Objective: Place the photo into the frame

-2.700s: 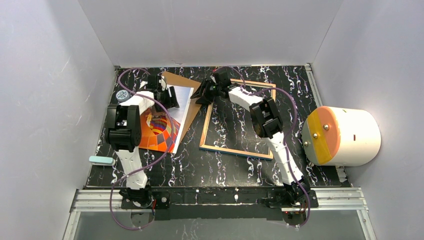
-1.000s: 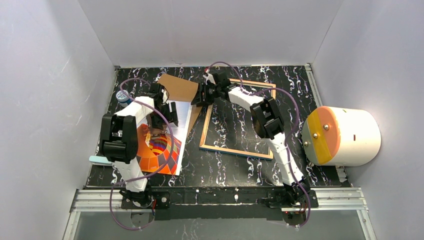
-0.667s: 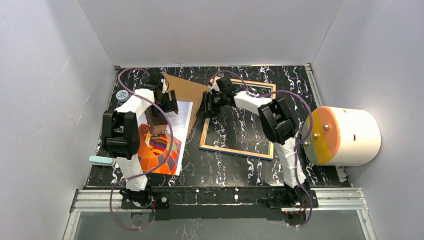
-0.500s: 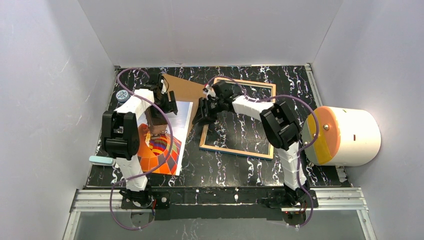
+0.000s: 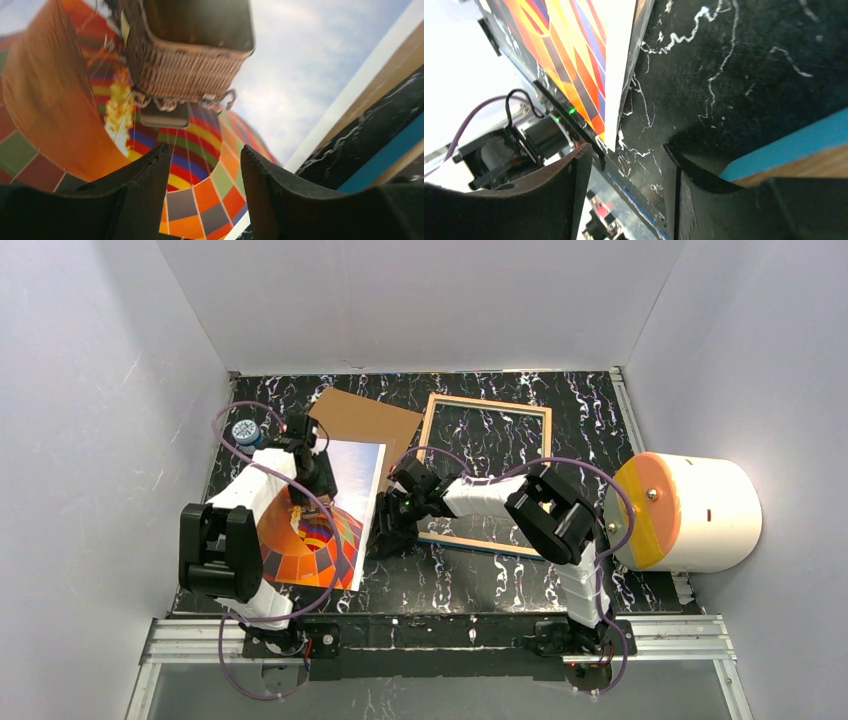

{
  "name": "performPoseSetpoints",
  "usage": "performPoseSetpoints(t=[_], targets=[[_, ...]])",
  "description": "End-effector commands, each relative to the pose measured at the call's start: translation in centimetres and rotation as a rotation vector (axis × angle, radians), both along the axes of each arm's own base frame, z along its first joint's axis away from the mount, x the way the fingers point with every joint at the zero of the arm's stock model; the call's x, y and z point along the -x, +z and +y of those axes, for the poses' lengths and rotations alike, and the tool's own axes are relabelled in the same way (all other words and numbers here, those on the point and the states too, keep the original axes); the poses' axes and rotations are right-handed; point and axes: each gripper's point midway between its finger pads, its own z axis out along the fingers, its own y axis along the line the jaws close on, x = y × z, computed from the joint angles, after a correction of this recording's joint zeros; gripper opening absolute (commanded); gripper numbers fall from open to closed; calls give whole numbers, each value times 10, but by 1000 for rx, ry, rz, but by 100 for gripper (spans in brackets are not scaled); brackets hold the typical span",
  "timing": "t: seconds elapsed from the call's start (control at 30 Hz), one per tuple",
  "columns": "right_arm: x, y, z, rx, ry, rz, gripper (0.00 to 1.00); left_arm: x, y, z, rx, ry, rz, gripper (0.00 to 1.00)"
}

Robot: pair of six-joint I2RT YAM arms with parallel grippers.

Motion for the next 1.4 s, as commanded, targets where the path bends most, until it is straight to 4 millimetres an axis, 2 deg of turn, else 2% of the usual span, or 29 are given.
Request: performPoseSetpoints(t=[0.0, 0.1, 0.3, 0.43, 0.6, 0.7, 0.87, 1.03, 1.23, 1.37], targets=[[-26, 7, 7, 33, -201, -86, 61, 26, -9, 10, -37, 4, 33, 49], [-32, -1, 12, 76, -283, -122, 62, 40, -20, 16, -56, 36, 52, 44], [-49, -17, 15, 129, -405, -139, 61, 55, -36, 22, -87, 61, 101, 42], [-57, -25, 18, 146, -414, -159, 61, 63, -44, 26, -108, 62, 135, 40], [-55, -27, 24, 102, -378, -180, 63, 69, -51, 28, -114, 68, 143, 40], [-55, -19, 32, 40, -358, -187, 64, 74, -55, 29, -119, 71, 170, 40], [-46, 6, 47, -179, -324, -179, 65, 80, -64, 28, -115, 65, 197, 41], [-38, 25, 60, -315, -277, -164, 66, 78, -67, 27, -116, 60, 207, 42], [-34, 47, 66, -438, -258, -160, 64, 75, -68, 25, -105, 57, 214, 43], [-30, 53, 65, -496, -239, -166, 59, 72, -63, 24, -100, 57, 206, 43]])
